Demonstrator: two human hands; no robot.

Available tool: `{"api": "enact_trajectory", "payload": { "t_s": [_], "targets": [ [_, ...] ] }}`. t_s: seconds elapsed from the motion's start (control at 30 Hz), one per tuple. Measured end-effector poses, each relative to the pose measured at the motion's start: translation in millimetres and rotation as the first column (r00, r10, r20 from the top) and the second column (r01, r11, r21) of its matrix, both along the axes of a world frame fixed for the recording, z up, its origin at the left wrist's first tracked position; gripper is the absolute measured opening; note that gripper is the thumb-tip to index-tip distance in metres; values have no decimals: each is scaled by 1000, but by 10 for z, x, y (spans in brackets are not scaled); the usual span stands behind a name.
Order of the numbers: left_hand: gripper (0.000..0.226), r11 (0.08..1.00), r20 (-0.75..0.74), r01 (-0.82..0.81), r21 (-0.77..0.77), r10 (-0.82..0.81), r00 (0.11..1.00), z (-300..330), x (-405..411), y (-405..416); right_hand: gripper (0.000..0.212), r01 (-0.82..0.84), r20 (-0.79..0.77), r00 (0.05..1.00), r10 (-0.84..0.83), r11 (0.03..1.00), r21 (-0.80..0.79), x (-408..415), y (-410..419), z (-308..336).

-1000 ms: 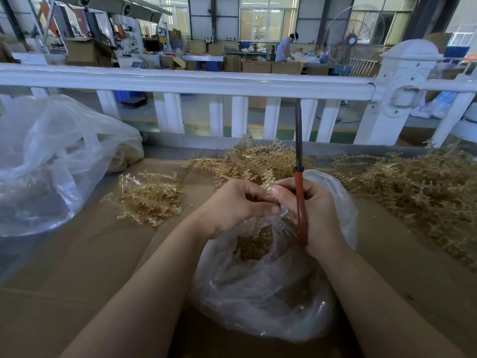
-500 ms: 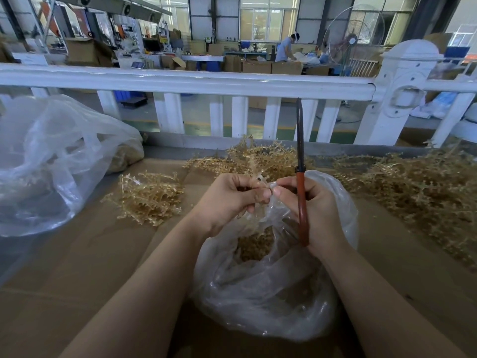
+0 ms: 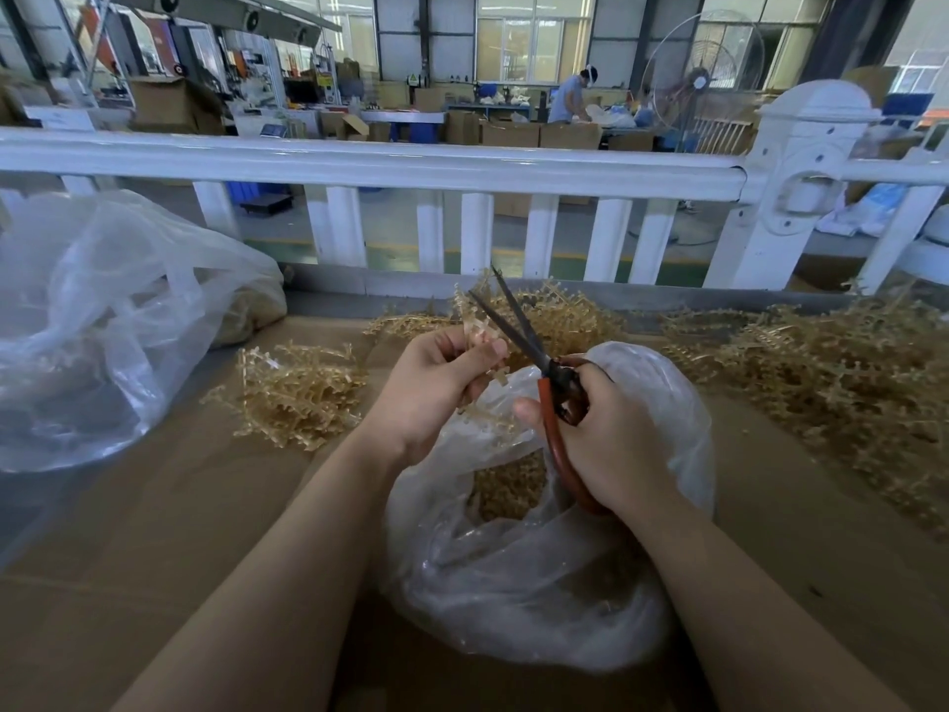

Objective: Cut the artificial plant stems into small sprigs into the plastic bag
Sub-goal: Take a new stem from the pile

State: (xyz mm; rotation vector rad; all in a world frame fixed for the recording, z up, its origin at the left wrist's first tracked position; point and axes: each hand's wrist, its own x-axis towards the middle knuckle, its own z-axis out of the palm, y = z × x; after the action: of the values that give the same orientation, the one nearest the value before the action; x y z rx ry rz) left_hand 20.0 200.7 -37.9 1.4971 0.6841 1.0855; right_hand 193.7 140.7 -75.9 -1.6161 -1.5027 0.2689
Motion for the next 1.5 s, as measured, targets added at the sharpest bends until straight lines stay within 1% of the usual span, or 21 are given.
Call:
{"api": "enact_trajectory", "payload": {
  "t_s": [0.07,0.13,0.3,0.43,0.53,0.7,0.8,0.93,0.97,1.03,1.1,1.13,1.23,1.37,1.5],
  "targets": [
    [20,1000,-6,13,4,-12,1000,3,-6,-2,68,-3,12,1000,3,1000,3,-11,-1,1],
    [25,1000,-13,23,17,-22,1000,11,-10,-8,75,-12,16,1000,11,1000,4,-16,0,-5],
    [37,997,10,22,70,-23,1000,9,-20,-14,72,-3,62,998,2,1000,23,-15,14,-21],
    [19,997,51,-13,80,9,999,8,-51,5,63,8,142,990,-14,999,45,-12,8,-30],
    [19,995,37,-11,96,8,999,-12,-67,37,60,-3,182,983,-8,998,61,-13,7,-35],
    [13,994,10,0,111,-1,1000,-27,-62,42,60,-7,170,985,-7,997,80,-23,-2,-33],
    [15,994,7,-7,113,6,1000,-30,-62,46,71,3,161,987,-17,996,86,-29,-14,-20],
    [16,993,9,3,121,-4,1000,-33,-61,49,73,1,135,991,-12,997,83,-18,-20,-29],
    [17,992,4,3,127,-3,1000,-32,-57,48,76,0,134,991,-11,997,81,-16,-19,-33],
    [30,989,-5,-1,145,2,1000,-30,-44,53,82,6,133,991,-16,997,75,-14,-15,-39],
    [39,987,-16,1,159,1,1000,-28,-31,61,83,9,117,993,-18,997,72,-9,-9,-42],
    [37,986,-20,6,166,-3,1000,-24,-30,55,83,8,109,994,-16,997,72,-9,-9,-44],
    [18,986,-27,17,164,-13,1000,-32,-37,56,86,16,105,994,-25,996,85,-13,-13,-49],
    [26,990,-17,-1,143,4,1000,-28,-31,45,85,21,95,995,-29,996,85,-16,-19,-43],
    [21,991,-7,-4,133,5,1000,-27,-33,48,79,25,129,991,-40,993,113,-13,-32,-37]
  ]
}}
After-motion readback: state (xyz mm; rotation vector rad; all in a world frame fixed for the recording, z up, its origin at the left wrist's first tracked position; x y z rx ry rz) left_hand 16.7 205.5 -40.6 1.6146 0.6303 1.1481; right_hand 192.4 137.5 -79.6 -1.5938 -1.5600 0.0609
